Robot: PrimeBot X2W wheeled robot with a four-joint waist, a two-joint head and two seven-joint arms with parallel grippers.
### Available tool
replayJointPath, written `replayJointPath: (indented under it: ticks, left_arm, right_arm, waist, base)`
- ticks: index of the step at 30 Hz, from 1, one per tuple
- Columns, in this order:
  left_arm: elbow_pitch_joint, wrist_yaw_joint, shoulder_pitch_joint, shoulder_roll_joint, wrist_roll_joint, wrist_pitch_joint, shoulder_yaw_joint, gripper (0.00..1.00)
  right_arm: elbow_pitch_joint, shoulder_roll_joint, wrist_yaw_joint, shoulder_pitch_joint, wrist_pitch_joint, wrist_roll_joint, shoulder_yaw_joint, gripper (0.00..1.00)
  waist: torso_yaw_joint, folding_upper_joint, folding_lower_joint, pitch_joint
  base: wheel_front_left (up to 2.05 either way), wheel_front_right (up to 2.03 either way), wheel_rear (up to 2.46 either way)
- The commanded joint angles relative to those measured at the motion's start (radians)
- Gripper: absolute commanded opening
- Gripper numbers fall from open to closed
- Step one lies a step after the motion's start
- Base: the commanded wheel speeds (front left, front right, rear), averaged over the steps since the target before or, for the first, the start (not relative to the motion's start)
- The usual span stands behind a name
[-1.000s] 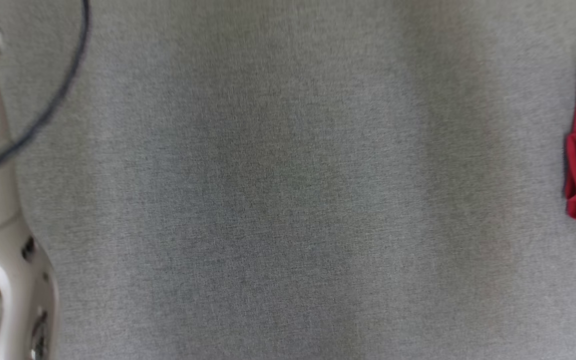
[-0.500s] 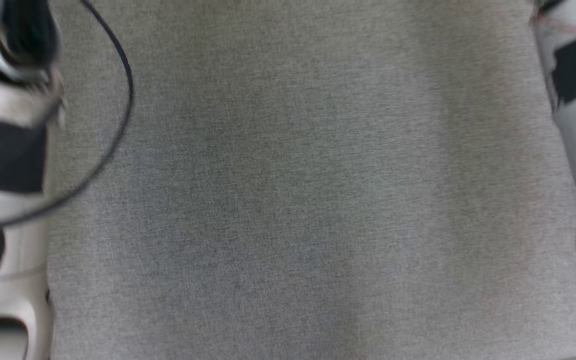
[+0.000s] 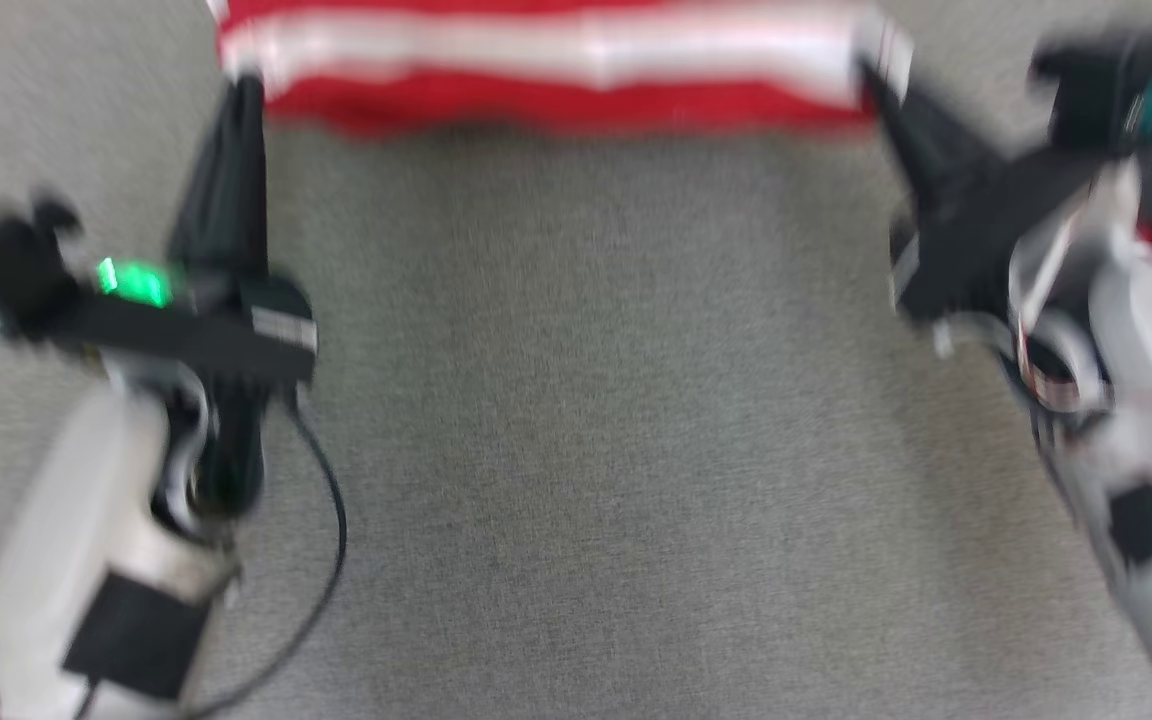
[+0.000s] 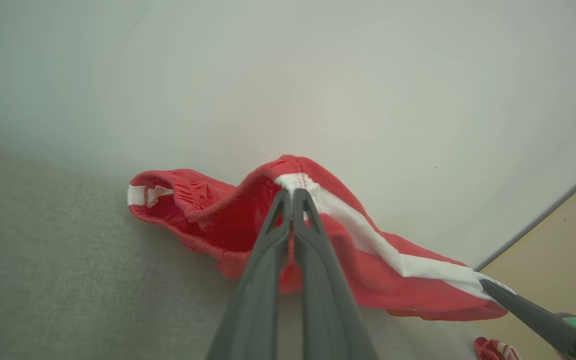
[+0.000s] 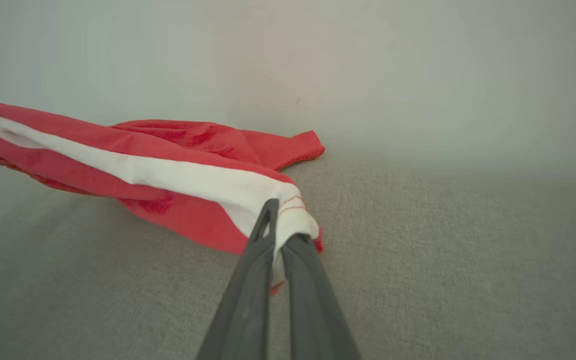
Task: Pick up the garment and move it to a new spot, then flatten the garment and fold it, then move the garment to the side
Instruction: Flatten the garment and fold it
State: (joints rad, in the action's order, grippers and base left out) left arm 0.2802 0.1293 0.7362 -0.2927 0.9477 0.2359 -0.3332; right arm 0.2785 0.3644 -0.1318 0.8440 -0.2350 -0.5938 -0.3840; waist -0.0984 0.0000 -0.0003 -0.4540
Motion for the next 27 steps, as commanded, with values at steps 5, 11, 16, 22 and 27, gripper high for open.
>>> replayJointPath:
  ticks: [5,11,16,22,27]
  left_arm:
    - [0.001,-0.007,-0.181,0.011,-0.004,0.020,-0.005,0.00]
    - [0.003,-0.024,-0.357,0.031,-0.040,0.028,-0.020,0.00]
    - [-0.006,-0.042,-0.471,0.028,-0.067,0.019,-0.053,0.00]
    - [-0.050,-0.062,-0.590,-0.009,-0.068,-0.038,-0.096,0.00]
    - [-0.081,-0.080,-0.658,-0.044,-0.071,-0.104,-0.131,0.00]
  right_arm:
    - [-0.157,0.008,0.003,-0.252,-0.171,0.003,0.102,0.00]
    - [-0.353,-0.052,0.003,-0.515,-0.359,0.055,0.247,0.00]
    - [-0.496,-0.111,0.003,-0.688,-0.500,0.103,0.336,0.00]
    - [-0.639,-0.176,0.003,-0.859,-0.651,0.156,0.411,0.00]
    - [-0.711,-0.213,0.003,-0.955,-0.733,0.188,0.450,0.00]
  waist:
    - [0.001,0.0000,0.0003,0.160]
    - [0.003,0.0000,0.0003,0.222]
    - [0.012,0.0000,0.0003,0.255]
    - [0.027,0.0000,0.0003,0.285]
    - [0.041,0.0000,0.0003,0.298]
  base:
    - [0.00,0.00,0.00]
    - [0.00,0.00,0.00]
    - [0.00,0.00,0.00]
    - [0.00,0.00,0.00]
    - [0.00,0.00,0.00]
